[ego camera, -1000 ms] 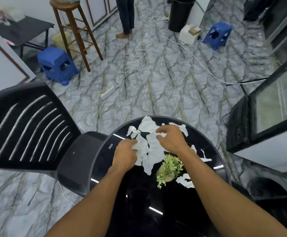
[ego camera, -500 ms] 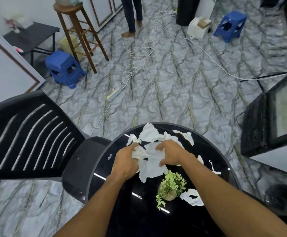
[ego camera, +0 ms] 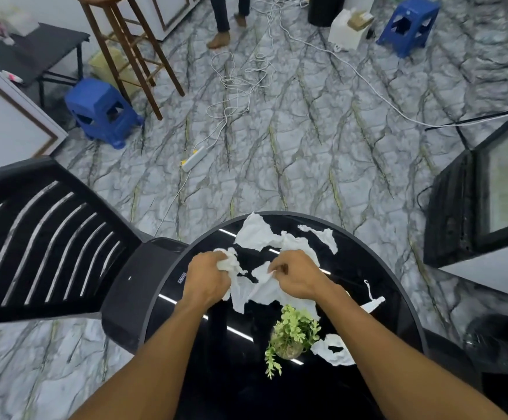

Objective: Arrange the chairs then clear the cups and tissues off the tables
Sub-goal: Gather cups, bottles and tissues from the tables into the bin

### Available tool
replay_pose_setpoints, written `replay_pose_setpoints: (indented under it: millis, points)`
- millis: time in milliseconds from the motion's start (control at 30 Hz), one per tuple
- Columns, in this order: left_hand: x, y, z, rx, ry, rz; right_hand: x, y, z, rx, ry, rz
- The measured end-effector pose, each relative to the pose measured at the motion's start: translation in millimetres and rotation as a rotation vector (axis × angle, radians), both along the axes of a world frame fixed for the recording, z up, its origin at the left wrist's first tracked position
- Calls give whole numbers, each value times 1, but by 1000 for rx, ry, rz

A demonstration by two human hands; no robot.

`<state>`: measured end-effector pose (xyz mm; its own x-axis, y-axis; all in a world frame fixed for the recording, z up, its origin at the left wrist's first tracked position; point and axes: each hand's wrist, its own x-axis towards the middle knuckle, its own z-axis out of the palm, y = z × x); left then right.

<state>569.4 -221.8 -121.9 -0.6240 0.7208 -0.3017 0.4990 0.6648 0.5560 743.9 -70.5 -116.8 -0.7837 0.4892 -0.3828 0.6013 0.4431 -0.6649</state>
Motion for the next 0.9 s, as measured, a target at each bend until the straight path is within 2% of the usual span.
replay_pose_setpoints:
  millis: [67, 133, 300, 400, 500, 567, 667, 800, 900]
  points:
    - [5, -6, 18, 138, -52, 93, 0, 0, 1, 12, 68, -40]
    - [5, -4, 33, 225, -56, 100, 1, 0, 0, 45, 128, -82]
    - [-7, 45, 18, 132, -48, -61, 19, 6, -9, 179, 273, -340]
    - [-4, 71, -2, 49, 10, -196, 32, 11, -14, 190, 134, -366]
    - [-1, 79, -19, -4, 78, -361, 41, 10, -20, 49, -66, -331]
    - [3, 77, -20, -76, 58, -397, 43, 8, -25, 14, -121, -288]
    - [8, 68, -22, -110, 50, -344, 41, 7, -32, 76, -79, -314]
    - [19, 67, -10, -20, -104, -208, 47, 5, -27, 97, 28, -393]
    - [30, 82, 5, 55, -101, -234, 56, 9, -22, 127, 103, -495]
